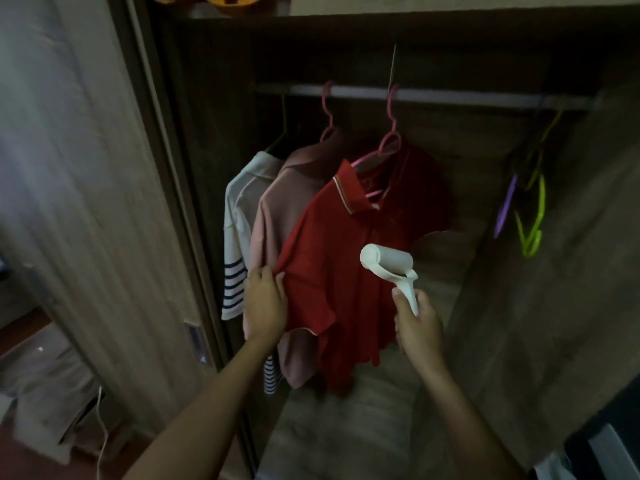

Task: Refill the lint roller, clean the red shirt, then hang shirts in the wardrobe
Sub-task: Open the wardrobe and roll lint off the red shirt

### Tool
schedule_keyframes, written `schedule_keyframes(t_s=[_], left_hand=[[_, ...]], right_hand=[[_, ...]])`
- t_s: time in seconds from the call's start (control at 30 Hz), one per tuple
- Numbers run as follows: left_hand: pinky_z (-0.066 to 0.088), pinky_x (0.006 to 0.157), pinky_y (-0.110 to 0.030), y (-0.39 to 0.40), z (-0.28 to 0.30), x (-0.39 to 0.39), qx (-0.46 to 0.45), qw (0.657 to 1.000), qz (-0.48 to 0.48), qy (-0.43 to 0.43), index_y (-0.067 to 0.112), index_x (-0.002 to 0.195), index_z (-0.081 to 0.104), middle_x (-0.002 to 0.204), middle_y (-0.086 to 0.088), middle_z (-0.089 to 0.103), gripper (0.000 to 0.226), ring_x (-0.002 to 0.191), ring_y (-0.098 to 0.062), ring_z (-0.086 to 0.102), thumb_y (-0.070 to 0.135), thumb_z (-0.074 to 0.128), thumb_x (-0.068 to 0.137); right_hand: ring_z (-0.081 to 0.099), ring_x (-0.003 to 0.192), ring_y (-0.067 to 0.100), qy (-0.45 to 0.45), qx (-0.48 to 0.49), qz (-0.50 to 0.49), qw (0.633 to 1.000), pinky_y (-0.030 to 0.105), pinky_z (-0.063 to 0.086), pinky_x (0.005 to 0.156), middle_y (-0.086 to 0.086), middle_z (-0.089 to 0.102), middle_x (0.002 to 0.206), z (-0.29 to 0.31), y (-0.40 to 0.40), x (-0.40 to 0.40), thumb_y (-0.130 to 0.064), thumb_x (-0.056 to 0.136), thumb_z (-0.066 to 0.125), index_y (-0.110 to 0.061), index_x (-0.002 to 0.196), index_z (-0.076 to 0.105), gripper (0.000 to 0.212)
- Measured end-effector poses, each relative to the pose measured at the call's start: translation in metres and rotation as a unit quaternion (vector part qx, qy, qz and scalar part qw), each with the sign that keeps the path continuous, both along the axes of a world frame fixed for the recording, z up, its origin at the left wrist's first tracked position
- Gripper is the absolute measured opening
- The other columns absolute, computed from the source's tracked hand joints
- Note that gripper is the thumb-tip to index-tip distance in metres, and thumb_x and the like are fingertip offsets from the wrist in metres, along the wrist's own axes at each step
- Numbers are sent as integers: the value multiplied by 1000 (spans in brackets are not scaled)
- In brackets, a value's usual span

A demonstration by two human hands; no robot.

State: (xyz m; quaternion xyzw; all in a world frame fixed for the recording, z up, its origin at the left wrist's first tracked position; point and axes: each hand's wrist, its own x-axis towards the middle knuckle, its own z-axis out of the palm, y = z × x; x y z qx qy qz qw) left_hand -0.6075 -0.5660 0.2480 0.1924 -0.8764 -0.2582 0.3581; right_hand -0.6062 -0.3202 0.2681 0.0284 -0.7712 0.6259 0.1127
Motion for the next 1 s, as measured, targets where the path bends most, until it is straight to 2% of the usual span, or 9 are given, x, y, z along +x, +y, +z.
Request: schedule_keyframes(t_s=[0.13, 0.3, 0.4, 0.5, 0.63, 0.73, 0.87, 0.97, 1.0], left_hand=[[41, 62, -37, -6, 8, 25, 47, 997, 50, 23, 9, 97, 48, 83, -13, 61, 25, 76, -33, 60, 28, 33, 101], [39, 55, -39, -14, 42, 60, 24, 995, 71, 66, 11, 99, 44, 72, -18, 63, 21, 68, -41, 61, 27, 31, 103], [36, 55, -37, -19, 62, 73, 15, 993, 84, 82, 14, 100, 43, 73, -20, 63, 21, 69, -43, 61, 30, 30, 103], [40, 56, -40, -22, 82, 87, -7, 992, 101, 78, 14, 101, 44, 76, -21, 64, 23, 72, -43, 61, 32, 30, 103], [36, 57, -38, -29, 96, 104, -49, 993, 102, 28, 16, 97, 39, 76, -22, 64, 22, 73, -45, 61, 34, 29, 102], [48, 63, -44, -33, 99, 112, -77, 993, 90, -25, 16, 99, 36, 78, -20, 64, 25, 74, -42, 63, 38, 25, 101], [49, 67, -47, -36, 107, 114, -93, 990, 88, -50, 12, 103, 40, 81, -23, 65, 27, 78, -44, 63, 36, 29, 101], [48, 63, -47, -41, 108, 112, -93, 991, 87, -37, 12, 100, 39, 80, -25, 64, 25, 76, -46, 62, 35, 30, 102], [47, 62, -46, -43, 108, 111, -94, 991, 85, -33, 11, 99, 39, 79, -25, 64, 25, 75, -47, 61, 34, 30, 102]], right_hand=[[47, 46, 12, -6, -40, 51, 998, 25, 36, 39, 2, 53, 60, 9, -12, -17, -30, 96, 50, -24, 98, 55, 9], [49, 46, 10, 32, -74, 104, 991, 26, 36, 42, 0, 57, 63, 35, -57, -33, -30, 96, 50, -31, 92, 52, 5], [52, 46, 10, 58, -80, 139, 985, 26, 39, 42, 0, 60, 65, 46, -87, -36, -30, 97, 50, -27, 99, 53, 5], [53, 49, 7, 69, -54, 171, 981, 23, 42, 46, 0, 59, 65, 26, -109, -22, -27, 97, 50, -27, 103, 52, 7], [50, 45, 4, 13, -3, 224, 974, 18, 38, 43, 0, 57, 59, -36, -121, 3, -21, 98, 51, -27, 96, 56, 8], [54, 50, 11, -33, 32, 261, 964, 22, 39, 43, 5, 61, 62, -59, -123, 16, -23, 98, 53, -28, 89, 58, 12], [56, 55, 16, 9, -18, 211, 977, 20, 39, 46, 5, 62, 66, -29, -130, 14, -23, 96, 53, -32, 87, 53, 13], [53, 51, 10, 67, -96, 169, 979, 24, 40, 48, -1, 58, 65, 8, -136, 4, -25, 97, 52, -27, 100, 55, 4], [52, 51, 10, 79, -116, 159, 977, 26, 41, 47, -1, 58, 65, 17, -137, 2, -26, 97, 51, -23, 105, 55, 9]])
